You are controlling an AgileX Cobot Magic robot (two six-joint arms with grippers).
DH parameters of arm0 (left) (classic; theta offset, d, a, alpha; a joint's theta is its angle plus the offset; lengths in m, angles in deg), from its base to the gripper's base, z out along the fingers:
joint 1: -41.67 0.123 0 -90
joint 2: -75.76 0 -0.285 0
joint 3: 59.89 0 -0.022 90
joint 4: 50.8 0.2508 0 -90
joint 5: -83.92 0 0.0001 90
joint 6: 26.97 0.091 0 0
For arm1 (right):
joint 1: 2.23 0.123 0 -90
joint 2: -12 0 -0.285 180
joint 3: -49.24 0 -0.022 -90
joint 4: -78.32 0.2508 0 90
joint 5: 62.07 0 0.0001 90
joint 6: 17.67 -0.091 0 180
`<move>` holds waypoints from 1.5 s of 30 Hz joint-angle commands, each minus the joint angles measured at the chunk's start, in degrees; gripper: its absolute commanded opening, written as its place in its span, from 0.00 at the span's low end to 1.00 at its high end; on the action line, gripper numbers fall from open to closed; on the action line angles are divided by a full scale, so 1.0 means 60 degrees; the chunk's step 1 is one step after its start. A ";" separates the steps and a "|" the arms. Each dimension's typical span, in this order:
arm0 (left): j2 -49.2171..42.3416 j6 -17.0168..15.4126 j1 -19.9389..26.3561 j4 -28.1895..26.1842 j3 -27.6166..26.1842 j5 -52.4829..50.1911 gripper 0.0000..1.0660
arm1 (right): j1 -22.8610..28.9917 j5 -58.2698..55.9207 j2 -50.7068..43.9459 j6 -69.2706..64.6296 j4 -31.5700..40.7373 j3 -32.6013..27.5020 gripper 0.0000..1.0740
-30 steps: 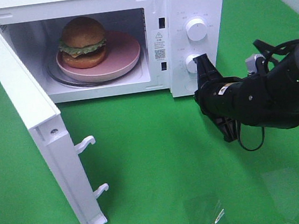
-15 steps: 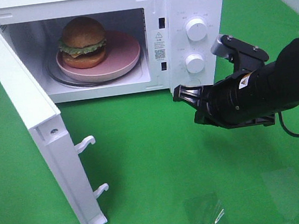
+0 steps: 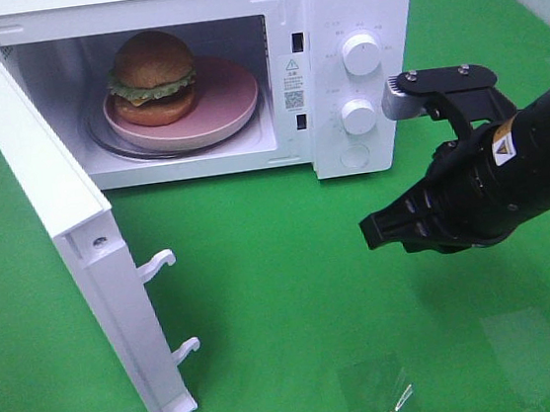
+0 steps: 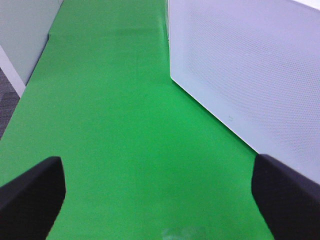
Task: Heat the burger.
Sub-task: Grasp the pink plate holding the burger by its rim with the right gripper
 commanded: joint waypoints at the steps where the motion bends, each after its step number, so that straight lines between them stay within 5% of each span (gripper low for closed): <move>1: -0.0181 -0.0010 0.0010 -0.0010 0.0029 -0.0010 0.87 | -0.0057 -0.0630 -0.0296 0.0153 -0.0707 0.0010 0.02; 17: -0.0181 -0.0010 0.0010 -0.0010 0.0029 -0.0010 0.87 | -0.0057 -0.4641 -0.0955 0.3543 -0.2158 0.1604 0.03; 25: -0.0181 -0.0010 0.0010 -0.0010 0.0029 -0.0010 0.87 | -0.0057 -0.3629 -0.0955 0.7649 -0.2340 0.1900 0.04; 45: -0.0181 -0.0010 0.0010 -0.0010 0.0029 -0.0010 0.87 | -0.0057 -0.2397 -0.0955 1.2471 -0.4087 0.1900 0.10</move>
